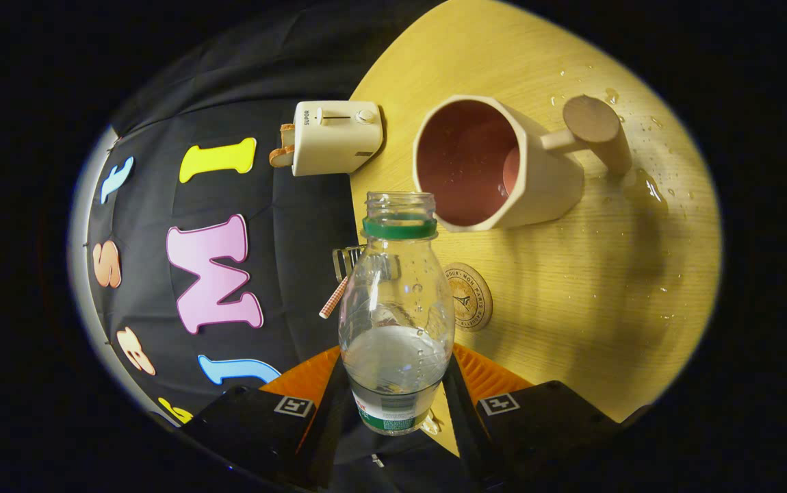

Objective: Take the bottle from table, then pour the juice into the cup, finally place the bottle on the coaster

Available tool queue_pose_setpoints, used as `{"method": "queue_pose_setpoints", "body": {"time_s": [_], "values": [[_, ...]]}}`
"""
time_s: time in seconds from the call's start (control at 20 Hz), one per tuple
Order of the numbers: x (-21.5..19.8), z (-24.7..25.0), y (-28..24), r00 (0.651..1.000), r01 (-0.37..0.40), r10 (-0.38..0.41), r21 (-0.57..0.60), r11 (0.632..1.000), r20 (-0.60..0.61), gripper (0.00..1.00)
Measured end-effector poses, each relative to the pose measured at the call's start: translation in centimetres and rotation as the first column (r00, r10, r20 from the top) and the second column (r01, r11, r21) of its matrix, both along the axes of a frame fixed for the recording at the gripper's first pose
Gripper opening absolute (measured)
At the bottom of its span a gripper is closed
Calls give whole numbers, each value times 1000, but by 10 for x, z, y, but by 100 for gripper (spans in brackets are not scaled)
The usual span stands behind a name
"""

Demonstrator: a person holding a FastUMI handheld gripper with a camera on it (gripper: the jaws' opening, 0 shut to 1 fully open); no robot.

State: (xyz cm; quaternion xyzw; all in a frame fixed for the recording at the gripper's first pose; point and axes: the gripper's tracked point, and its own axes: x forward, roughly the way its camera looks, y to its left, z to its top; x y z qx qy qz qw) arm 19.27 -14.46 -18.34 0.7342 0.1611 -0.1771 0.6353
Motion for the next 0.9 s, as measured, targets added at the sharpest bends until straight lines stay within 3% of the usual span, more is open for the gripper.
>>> {"method": "queue_pose_setpoints", "body": {"time_s": [0.9], "values": [[2,0,-5,998,71,-69,188,980,-17,73]]}}
